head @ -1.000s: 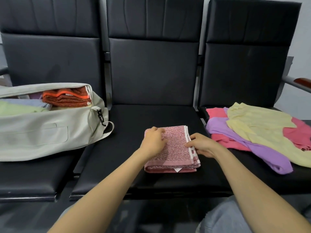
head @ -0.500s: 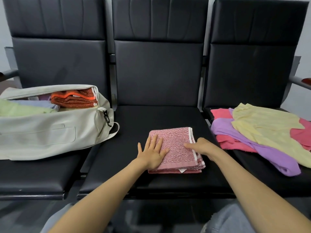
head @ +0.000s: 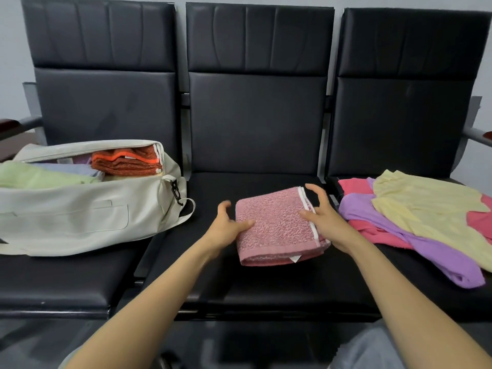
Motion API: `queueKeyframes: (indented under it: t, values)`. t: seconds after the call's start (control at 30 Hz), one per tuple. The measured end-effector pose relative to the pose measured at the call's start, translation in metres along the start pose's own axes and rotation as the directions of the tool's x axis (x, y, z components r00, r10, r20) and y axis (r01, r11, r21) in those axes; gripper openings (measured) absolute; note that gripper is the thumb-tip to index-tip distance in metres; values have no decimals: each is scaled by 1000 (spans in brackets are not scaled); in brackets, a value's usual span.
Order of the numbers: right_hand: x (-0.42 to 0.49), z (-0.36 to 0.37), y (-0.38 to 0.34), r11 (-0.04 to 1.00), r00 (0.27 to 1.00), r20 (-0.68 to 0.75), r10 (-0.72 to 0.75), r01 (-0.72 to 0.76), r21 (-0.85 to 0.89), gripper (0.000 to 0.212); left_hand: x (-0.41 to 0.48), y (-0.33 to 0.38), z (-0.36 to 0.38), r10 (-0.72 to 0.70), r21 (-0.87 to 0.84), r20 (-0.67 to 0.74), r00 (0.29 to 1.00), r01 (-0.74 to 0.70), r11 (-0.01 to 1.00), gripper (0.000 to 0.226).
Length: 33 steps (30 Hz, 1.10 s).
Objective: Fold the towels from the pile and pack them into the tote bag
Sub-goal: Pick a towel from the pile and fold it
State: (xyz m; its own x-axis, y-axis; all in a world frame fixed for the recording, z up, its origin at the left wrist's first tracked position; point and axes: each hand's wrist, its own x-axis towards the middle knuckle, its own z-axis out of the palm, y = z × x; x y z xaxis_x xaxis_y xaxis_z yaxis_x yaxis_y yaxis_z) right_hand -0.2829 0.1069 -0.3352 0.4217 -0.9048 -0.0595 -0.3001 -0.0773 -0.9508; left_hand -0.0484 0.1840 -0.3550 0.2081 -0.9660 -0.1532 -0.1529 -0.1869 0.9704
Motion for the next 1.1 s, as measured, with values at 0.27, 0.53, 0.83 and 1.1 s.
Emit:
queueKeyframes:
  t: [0.27,0.53,0.83,1.1]
  values:
    - [-11,-4,-13,995,989,111,-101,101,4,63,-12,11,-29,251,107,162,954,-270,957,74]
    - [-16,5,-20,960,980,-25,-195,186,-210,76,-14,7,-21,386,446,-29,922,-334,830,78]
    - [-16,16,-17,635,904,-76,-420,233,-736,49,-23,12,-24,547,767,-14,837,-342,543,58]
    - [-11,19,-22,952,959,-36,-283,276,-130,24,-30,22,-37,417,267,-102,903,-379,886,32]
